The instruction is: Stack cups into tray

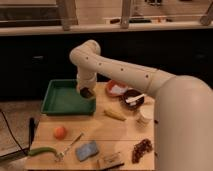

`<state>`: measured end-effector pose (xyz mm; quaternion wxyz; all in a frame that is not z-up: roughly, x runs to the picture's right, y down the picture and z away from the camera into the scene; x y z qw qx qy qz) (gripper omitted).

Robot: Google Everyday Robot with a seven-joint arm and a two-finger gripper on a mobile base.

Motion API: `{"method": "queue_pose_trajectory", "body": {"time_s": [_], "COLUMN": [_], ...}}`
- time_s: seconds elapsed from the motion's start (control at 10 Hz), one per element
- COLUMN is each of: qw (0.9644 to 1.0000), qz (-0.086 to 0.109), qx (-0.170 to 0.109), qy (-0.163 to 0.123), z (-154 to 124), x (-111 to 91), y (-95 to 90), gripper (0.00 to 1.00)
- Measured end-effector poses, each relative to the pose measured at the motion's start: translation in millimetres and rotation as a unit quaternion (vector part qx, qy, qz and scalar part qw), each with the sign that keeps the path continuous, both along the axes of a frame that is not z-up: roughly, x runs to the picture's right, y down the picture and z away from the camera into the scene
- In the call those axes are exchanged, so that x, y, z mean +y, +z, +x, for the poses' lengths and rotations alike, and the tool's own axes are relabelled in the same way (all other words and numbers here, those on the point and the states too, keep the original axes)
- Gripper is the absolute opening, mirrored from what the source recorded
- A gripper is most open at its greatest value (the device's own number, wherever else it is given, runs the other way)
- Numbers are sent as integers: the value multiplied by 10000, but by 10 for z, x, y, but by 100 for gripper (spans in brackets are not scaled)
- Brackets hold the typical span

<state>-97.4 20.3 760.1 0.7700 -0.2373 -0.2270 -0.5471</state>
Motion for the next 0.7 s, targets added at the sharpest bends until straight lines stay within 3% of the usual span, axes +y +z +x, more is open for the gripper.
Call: {"method": "queue_pose_trajectory", "body": {"time_s": [0.4,0.7], "qw": [9998,9993], "qz": [-106,-261], "qx": [-137,-216], "qy": [-125,186], "z": [-291,-399], "x": [-19,0], "y": [274,440], "gripper": [0,0]}}
